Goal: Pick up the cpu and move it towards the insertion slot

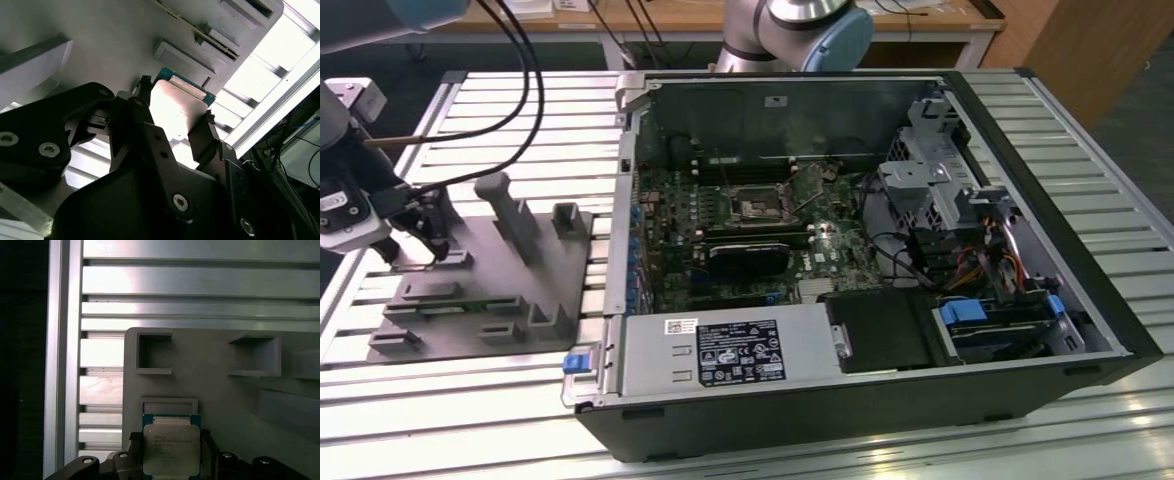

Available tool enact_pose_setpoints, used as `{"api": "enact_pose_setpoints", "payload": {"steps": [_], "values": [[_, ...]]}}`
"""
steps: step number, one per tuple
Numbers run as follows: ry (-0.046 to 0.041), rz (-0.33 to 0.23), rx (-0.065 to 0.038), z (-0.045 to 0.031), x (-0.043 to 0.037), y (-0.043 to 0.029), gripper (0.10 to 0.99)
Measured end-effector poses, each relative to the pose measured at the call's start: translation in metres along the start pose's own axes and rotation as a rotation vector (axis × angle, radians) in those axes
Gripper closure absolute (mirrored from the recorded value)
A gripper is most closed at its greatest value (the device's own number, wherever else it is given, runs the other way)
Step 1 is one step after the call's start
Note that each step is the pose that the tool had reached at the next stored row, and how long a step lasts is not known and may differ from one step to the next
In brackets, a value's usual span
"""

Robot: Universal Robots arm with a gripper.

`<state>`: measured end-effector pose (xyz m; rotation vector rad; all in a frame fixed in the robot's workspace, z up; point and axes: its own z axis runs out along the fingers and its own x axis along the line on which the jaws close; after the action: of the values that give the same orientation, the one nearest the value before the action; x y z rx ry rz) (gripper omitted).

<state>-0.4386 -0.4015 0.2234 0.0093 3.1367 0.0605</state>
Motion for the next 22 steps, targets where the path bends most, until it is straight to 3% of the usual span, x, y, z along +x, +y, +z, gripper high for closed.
{"api": "enact_pose_setpoints", "payload": {"steps": [11,22], "values": [[0.0001,0.0,0.0,-0.007,0.0,0.0002,0.541],[0.0,0.0,0.0,-0.021,0.0,0.0008,0.541]]}}
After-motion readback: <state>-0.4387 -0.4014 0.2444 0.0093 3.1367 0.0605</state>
